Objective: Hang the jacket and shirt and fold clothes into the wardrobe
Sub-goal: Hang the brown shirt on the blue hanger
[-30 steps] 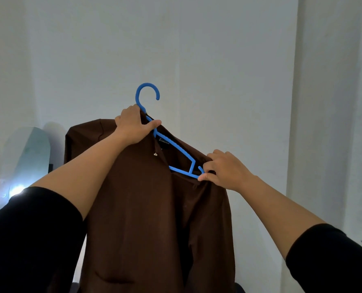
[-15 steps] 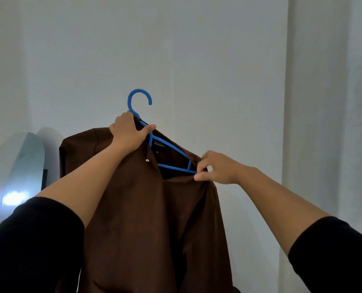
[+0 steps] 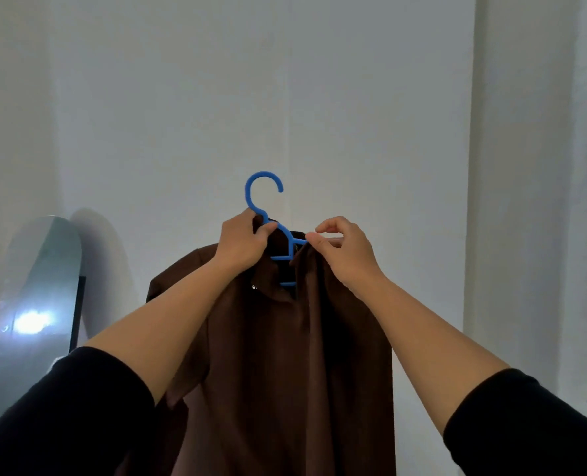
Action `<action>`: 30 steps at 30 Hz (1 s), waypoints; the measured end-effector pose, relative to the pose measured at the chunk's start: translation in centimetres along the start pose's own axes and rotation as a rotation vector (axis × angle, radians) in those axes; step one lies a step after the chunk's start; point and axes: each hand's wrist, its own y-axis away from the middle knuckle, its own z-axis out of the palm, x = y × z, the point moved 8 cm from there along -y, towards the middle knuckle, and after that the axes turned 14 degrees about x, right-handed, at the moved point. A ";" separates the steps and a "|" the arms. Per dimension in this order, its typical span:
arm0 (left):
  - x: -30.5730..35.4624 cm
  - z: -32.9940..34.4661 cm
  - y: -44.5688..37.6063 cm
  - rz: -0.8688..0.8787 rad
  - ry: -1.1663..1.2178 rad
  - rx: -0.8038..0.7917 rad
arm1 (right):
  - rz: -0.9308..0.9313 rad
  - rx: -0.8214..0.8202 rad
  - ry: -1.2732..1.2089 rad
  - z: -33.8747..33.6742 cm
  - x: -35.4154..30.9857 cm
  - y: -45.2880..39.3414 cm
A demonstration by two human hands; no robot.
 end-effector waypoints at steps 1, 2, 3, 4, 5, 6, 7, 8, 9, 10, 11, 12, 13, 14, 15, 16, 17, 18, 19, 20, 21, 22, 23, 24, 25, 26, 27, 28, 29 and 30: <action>-0.3 -0.1 0.1 -0.017 0.003 0.006 | 0.029 -0.015 -0.010 0.0 0.5 0.0; -0.6 -0.2 0.2 -0.033 0.008 0.006 | 0.063 -0.029 -0.005 0.0 1.0 0.0; -0.8 -0.1 0.3 -0.044 0.017 -0.001 | 0.101 -0.041 0.002 0.0 1.3 0.1; -0.8 0.0 0.5 -0.048 0.025 -0.008 | 0.110 -0.056 0.027 -0.2 1.4 0.1; -0.8 0.1 0.6 -0.045 0.029 -0.012 | 0.074 -0.079 0.087 -0.4 1.2 0.1; -0.8 0.2 0.7 -0.040 0.030 -0.012 | 0.018 -0.109 0.167 -0.5 0.9 0.2; -0.7 0.3 0.8 -0.033 0.033 -0.008 | -0.032 -0.132 0.228 -0.7 0.6 0.2; -0.7 0.3 0.9 -0.027 0.040 -0.004 | -0.075 -0.144 0.269 -0.9 0.3 0.3; -0.6 0.4 1.0 -0.020 0.049 -0.002 | -0.102 -0.151 0.295 -1.0 0.2 0.3; -0.5 0.5 1.1 -0.011 0.056 -0.003 | -0.127 -0.148 0.316 -1.0 0.2 0.3; -0.3 0.6 1.2 0.000 0.063 -0.006 | -0.149 -0.139 0.342 -1.1 0.2 0.1; -0.1 0.6 1.3 0.010 0.069 -0.006 | -0.170 -0.124 0.374 -1.1 0.3 0.0; 0.0 0.6 1.4 0.017 0.077 0.000 | -0.180 -0.109 0.400 -1.2 0.5 -0.1; 0.2 0.6 1.5 0.022 0.085 0.007 | -0.176 -0.096 0.410 -1.3 0.7 -0.3; 0.2 0.6 1.5 0.027 0.093 0.011 | -0.160 -0.086 0.410 -1.4 0.9 -0.3; 0.3 0.6 1.5 0.031 0.102 0.013 | -0.140 -0.085 0.404 -1.3 1.0 -0.3; 0.3 0.6 1.4 0.034 0.112 0.013 | -0.121 -0.094 0.398 -1.2 1.1 -0.3; 0.2 0.6 1.3 0.035 0.116 0.012 | -0.114 -0.103 0.389 -0.9 1.0 -0.3; 0.1 0.5 1.1 0.037 0.114 0.008 | -0.113 -0.112 0.379 -0.6 0.9 -0.3; 0.0 0.5 1.0 0.043 0.109 0.002 | -0.118 -0.121 0.367 -0.4 0.7 -0.2; -0.1 0.4 0.9 0.051 0.107 -0.007 | -0.123 -0.132 0.356 -0.1 0.6 -0.1; -0.1 0.4 0.9 0.062 0.107 -0.025 | -0.129 -0.141 0.349 0.0 0.5 0.0; -0.2 0.3 1.0 0.081 0.103 -0.054 | -0.130 -0.145 0.345 0.0 0.5 0.1; -0.2 0.3 1.2 0.111 0.089 -0.089 | -0.129 -0.141 0.346 -0.1 0.6 0.0; -0.5 0.2 1.4 0.145 0.067 -0.119 | -0.125 -0.128 0.348 -0.4 0.7 -0.1; -1.0 0.0 1.5 0.172 0.038 -0.134 | -0.122 -0.107 0.352 -0.7 0.8 -0.3; -2.0 -0.2 1.5 0.174 0.008 -0.136 | -0.119 -0.083 0.355 -1.2 1.0 -0.6; -3.1 -0.5 1.6 0.154 -0.023 -0.137 | -0.116 -0.061 0.358 -1.7 1.1 -0.8; -4.2 -0.6 1.6 0.126 -0.058 -0.148 | -0.114 -0.047 0.359 -2.0 1.2 -1.0; -5.0 -0.4 1.9 0.107 -0.099 -0.178 | -0.116 -0.041 0.358 -2.2 1.2 -1.1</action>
